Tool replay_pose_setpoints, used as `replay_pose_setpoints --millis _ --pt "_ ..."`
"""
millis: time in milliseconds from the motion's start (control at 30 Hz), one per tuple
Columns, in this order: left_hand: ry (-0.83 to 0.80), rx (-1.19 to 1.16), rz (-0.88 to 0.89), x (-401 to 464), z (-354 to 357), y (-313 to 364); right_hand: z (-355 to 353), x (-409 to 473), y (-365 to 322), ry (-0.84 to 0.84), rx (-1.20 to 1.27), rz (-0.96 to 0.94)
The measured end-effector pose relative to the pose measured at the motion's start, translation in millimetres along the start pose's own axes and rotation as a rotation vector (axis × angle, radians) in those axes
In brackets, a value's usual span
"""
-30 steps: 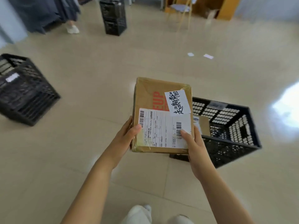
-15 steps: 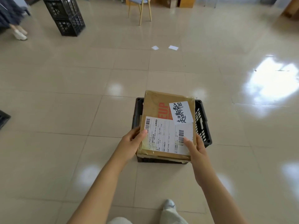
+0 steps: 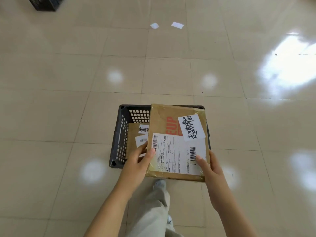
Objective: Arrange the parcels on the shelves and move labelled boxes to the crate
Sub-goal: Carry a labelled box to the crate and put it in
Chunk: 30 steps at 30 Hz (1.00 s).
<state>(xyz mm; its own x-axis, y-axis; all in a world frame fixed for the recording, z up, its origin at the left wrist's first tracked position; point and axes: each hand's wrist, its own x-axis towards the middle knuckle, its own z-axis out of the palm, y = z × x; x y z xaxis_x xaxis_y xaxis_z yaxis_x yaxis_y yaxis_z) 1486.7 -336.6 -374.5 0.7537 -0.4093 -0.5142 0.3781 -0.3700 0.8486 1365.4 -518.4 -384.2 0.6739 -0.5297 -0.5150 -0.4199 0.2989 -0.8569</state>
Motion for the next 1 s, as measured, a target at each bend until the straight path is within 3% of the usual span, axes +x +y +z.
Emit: replay_pose_setpoints --millis 367,733,1000 --pt "-0.142 0.100 -0.270 160.4 49.3 -29.8 -25.8 152.7 36.7 0.086 -0.134 0.160" --pt "-0.133 0.203 -0.391 268.7 105.1 -121.8 -41.5 278.1 134.4 0.066 -0.455 0.340" --pt "-0.040 0.171 -0.404 323.1 133.5 -185.5 -31.9 326.1 186.8 0.000 -0.578 0.539"
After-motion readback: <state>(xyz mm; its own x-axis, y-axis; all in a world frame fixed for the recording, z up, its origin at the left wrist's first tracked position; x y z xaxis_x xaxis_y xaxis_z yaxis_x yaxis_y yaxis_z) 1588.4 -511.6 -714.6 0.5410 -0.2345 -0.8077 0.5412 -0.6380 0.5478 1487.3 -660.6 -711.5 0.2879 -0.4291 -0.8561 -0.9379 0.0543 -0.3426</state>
